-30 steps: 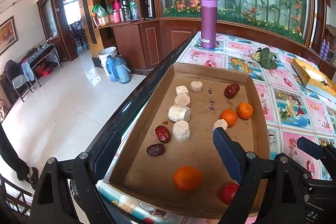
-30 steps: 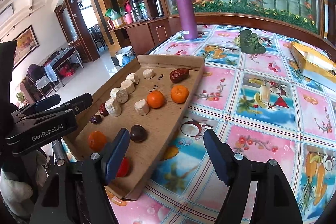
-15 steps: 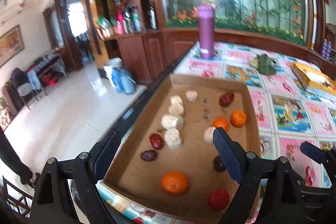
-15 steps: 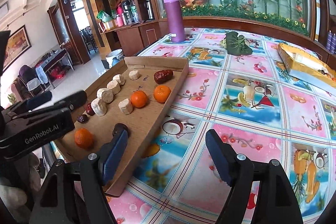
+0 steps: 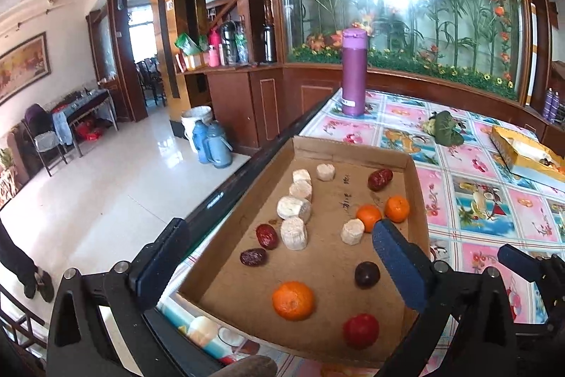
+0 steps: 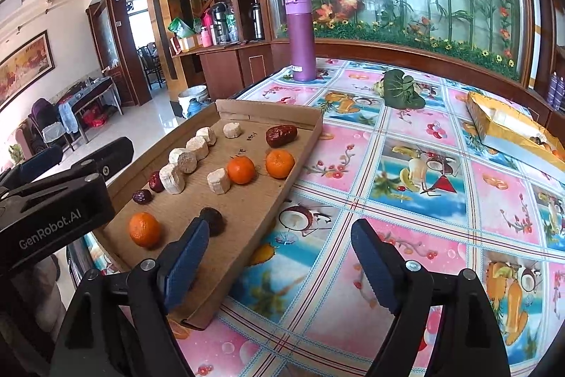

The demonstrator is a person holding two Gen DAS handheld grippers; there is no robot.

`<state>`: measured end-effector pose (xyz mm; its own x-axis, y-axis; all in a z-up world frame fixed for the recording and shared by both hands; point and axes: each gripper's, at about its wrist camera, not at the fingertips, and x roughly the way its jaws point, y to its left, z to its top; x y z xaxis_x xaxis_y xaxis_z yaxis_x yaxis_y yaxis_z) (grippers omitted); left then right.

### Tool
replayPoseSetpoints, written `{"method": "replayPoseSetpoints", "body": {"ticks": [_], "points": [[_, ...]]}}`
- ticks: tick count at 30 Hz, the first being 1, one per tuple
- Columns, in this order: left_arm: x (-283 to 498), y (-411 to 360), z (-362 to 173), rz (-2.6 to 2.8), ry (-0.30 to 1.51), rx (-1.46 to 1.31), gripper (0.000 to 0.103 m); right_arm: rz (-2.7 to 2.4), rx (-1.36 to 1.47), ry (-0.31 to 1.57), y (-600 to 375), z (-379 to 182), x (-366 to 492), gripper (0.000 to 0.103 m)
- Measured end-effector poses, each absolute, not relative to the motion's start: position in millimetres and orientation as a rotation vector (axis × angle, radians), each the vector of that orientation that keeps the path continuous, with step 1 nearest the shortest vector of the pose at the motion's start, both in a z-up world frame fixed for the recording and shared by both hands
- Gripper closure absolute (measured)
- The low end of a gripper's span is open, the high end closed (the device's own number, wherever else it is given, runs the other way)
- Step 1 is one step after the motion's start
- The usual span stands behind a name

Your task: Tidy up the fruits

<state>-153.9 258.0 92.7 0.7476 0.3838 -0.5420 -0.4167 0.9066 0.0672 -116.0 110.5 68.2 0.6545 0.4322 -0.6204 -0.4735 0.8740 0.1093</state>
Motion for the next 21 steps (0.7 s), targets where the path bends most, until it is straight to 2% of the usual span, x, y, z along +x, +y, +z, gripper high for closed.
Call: {"method": "replayPoseSetpoints", "body": {"ticks": [21], "points": [[-136.8,274.4,67.3,0.378,0.701,-0.127,0.000,0.524,-0.125,0.713,134.1,58.6,-115.2,0.015]]}}
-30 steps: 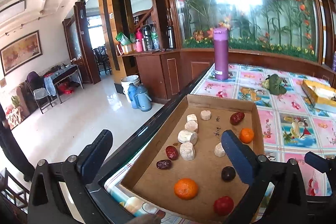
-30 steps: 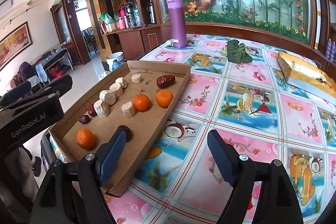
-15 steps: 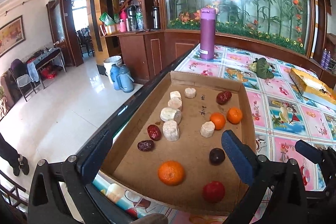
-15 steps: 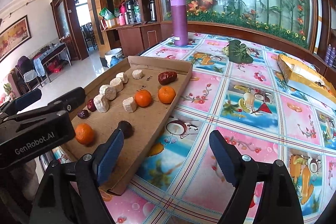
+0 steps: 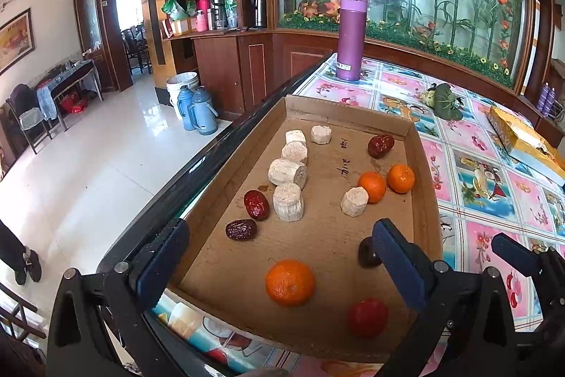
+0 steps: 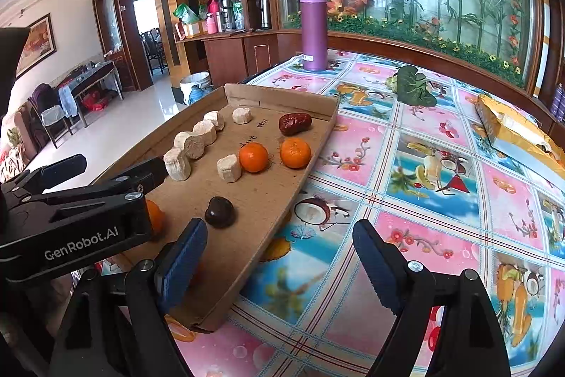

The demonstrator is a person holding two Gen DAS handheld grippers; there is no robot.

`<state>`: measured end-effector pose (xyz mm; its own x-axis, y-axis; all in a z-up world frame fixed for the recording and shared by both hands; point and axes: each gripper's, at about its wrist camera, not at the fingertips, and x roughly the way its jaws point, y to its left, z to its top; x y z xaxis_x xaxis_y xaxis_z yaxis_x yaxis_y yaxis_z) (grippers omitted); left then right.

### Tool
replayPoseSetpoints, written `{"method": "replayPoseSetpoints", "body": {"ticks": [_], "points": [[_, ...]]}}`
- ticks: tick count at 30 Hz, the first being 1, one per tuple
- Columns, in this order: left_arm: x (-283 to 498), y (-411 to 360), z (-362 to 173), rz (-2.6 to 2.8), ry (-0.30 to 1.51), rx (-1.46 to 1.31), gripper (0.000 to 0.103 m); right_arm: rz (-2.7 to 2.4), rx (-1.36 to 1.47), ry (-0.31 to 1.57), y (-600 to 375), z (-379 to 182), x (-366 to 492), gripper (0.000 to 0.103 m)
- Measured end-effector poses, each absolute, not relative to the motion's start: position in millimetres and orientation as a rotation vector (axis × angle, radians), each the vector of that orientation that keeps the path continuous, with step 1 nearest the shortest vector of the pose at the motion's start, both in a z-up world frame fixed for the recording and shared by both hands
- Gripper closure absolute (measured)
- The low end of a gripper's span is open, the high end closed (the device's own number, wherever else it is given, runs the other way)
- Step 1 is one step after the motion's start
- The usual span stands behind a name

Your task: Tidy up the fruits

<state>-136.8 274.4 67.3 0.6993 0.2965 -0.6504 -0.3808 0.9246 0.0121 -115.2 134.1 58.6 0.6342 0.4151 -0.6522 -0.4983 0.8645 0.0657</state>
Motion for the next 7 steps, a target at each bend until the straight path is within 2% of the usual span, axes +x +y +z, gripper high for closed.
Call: {"method": "replayPoseSetpoints", "body": {"ticks": [7], "points": [[-137.0,275.5,86.8,0.382,0.651,-0.102,0.000,0.523,-0.125,0.692,132.8,60.2,-116.9,0.014]]}}
